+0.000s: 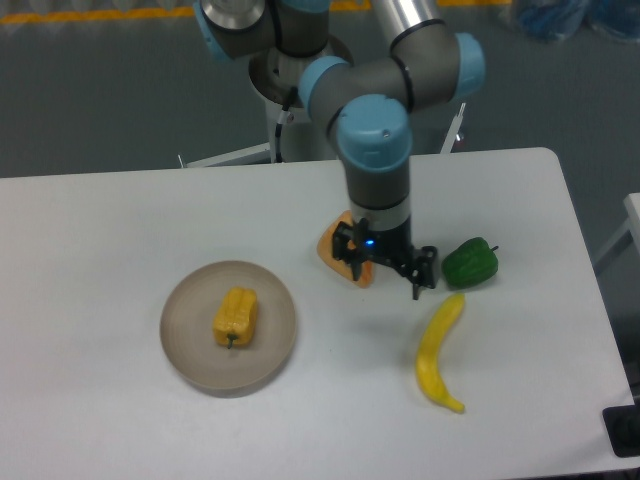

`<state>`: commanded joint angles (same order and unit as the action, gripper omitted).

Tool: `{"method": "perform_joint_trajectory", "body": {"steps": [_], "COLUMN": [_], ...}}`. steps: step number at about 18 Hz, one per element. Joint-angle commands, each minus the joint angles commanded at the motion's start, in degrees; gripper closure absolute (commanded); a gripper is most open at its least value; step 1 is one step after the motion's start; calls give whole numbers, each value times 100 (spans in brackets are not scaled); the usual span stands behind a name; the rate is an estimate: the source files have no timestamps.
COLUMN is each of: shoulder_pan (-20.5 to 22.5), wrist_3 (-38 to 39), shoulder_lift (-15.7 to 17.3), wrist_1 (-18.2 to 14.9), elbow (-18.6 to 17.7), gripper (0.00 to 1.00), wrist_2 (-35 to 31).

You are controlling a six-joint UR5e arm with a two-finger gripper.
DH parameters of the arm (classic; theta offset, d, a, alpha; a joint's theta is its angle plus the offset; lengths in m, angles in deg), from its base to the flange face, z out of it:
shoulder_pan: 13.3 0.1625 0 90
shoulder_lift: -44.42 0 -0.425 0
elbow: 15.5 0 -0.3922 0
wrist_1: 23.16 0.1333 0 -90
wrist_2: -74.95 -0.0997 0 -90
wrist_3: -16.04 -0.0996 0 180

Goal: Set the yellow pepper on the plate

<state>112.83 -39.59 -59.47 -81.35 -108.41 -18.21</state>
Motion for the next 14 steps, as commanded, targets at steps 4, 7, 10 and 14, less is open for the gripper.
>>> {"method": "perform_joint_trajectory", "body": {"steps": [4, 7, 10, 14], "shoulder_pan": [-27, -35, -35, -27], "wrist_3": [-9, -44, -44, -35], "shoulder_lift": [-35, -79, -79, -97], "wrist_1": [61, 229, 255, 272], "elbow": [150, 255, 299, 361], "gripper": [0, 0, 0, 0], "wrist_2": [-97, -106, -123, -132]}}
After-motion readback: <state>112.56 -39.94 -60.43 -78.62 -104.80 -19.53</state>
